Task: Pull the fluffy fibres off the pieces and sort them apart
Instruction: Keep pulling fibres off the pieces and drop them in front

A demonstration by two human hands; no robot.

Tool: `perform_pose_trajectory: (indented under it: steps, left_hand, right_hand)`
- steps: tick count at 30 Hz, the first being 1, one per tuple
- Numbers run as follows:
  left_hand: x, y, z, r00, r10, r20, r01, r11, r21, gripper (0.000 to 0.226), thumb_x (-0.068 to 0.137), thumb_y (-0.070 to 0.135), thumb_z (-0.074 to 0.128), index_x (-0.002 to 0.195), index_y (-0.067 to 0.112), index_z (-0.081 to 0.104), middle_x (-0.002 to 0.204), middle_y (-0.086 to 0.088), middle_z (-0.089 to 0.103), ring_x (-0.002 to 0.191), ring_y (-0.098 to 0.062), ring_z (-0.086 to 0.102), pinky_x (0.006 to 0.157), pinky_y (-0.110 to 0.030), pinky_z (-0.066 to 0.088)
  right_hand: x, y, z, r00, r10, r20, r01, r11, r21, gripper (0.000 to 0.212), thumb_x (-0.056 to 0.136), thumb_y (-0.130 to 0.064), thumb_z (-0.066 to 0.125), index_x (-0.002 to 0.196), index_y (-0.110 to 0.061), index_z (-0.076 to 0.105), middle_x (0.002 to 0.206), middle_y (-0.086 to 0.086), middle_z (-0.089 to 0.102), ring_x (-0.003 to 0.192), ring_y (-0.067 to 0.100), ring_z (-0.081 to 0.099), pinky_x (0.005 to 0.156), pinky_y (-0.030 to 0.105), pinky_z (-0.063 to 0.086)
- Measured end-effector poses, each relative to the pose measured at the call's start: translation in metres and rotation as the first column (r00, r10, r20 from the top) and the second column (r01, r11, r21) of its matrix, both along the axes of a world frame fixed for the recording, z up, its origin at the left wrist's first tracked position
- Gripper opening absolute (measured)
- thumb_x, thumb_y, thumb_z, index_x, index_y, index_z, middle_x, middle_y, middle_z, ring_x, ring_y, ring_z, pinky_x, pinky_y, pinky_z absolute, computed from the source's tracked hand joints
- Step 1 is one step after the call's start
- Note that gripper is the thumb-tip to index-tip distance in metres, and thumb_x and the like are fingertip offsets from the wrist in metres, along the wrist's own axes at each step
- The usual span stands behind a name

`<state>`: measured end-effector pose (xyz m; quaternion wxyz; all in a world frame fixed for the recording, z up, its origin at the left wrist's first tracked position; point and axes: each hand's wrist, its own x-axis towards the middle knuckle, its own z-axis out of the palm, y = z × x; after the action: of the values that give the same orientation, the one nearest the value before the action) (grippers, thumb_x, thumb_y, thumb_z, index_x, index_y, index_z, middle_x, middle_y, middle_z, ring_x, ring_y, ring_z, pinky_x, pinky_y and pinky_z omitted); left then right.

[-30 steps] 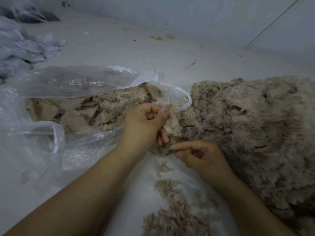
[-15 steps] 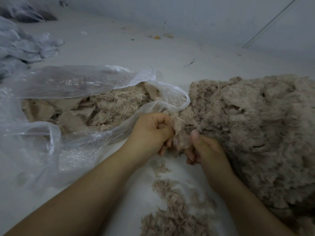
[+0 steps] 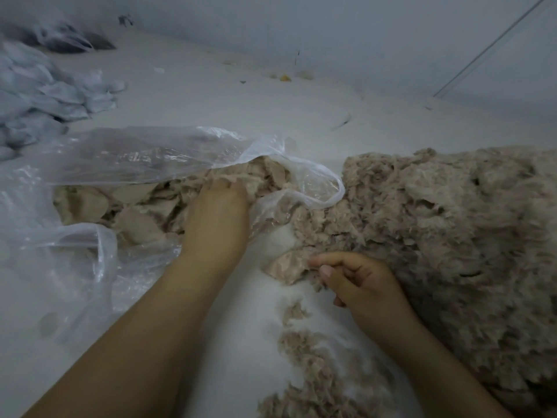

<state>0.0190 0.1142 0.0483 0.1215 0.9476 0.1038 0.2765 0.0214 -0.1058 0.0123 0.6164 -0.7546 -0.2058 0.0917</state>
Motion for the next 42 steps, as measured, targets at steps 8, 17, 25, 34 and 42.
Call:
perform_pose_trajectory:
  steps: [8, 17, 25, 34, 42]
  left_hand:
    - [-0.009, -0.015, 0.008, 1.0, -0.007, 0.009, 0.005, 0.987, 0.163, 0.01, 0.062, -0.008, 0.049, 0.064, -0.002, 0.056, 0.084, -0.019, 0.049, 0.076, -0.035, 0.048, 0.055, -0.036, 0.027]
    - [-0.008, -0.039, -0.012, 0.793, -0.529, -0.301, 0.419, 0.833, -0.361, 0.006, 0.085, 0.015, 0.067, 0.08, 0.019, 0.066, 0.086, 0.008, 0.057, 0.079, -0.008, 0.057, 0.069, -0.026, 0.046]
    - [-0.011, -0.055, -0.012, 0.84, -0.539, 0.054, 0.429, 0.601, -0.674, 0.015, 0.083, 0.009, 0.074, 0.073, 0.02, 0.072, 0.064, 0.009, 0.065, 0.056, 0.0, 0.057, 0.054, -0.016, 0.046]
    - [-0.013, -0.03, 0.001, 0.741, -0.61, -0.28, 0.358, 0.712, -0.604, 0.024, 0.072, 0.036, 0.084, 0.086, 0.025, 0.068, 0.089, 0.009, 0.065, 0.064, 0.003, 0.057, 0.058, -0.016, 0.047]
    - [-0.013, -0.028, -0.001, 0.785, -0.591, -0.185, 0.3, 0.625, -0.721, 0.017, 0.084, 0.006, 0.072, 0.071, 0.007, 0.061, 0.06, -0.005, 0.06, 0.054, -0.014, 0.056, 0.053, -0.029, 0.046]
  right_hand:
    - [0.004, -0.001, -0.007, 1.0, 0.016, 0.0, -0.016, 0.999, -0.038, 0.032, 0.094, -0.015, 0.061, 0.107, -0.043, 0.065, 0.047, -0.018, 0.041, 0.048, 0.0, 0.042, 0.055, 0.023, 0.048]
    - [0.007, -0.002, -0.008, 1.0, -0.026, 0.0, 0.026, 0.999, -0.025, 0.025, 0.092, -0.014, 0.063, 0.104, -0.036, 0.068, 0.048, -0.013, 0.05, 0.051, 0.001, 0.052, 0.053, 0.018, 0.049]
    - [0.003, 0.0, -0.005, 1.0, 0.015, -0.011, -0.015, 1.0, -0.026, 0.012, 0.084, -0.038, 0.064, 0.093, -0.044, 0.071, 0.061, 0.003, 0.05, 0.057, 0.013, 0.048, 0.055, 0.025, 0.048]
    - [0.005, -0.002, -0.004, 0.991, -0.102, -0.084, 0.106, 0.994, 0.041, 0.024, 0.094, -0.014, 0.061, 0.082, -0.032, 0.072, 0.07, -0.002, 0.069, 0.061, 0.008, 0.062, 0.053, 0.019, 0.049]
    - [0.003, -0.001, -0.004, 0.99, -0.136, -0.038, 0.136, 0.991, -0.008, 0.047, 0.088, -0.004, 0.062, 0.074, -0.048, 0.074, 0.057, -0.007, 0.063, 0.049, 0.002, 0.057, 0.047, 0.014, 0.046]
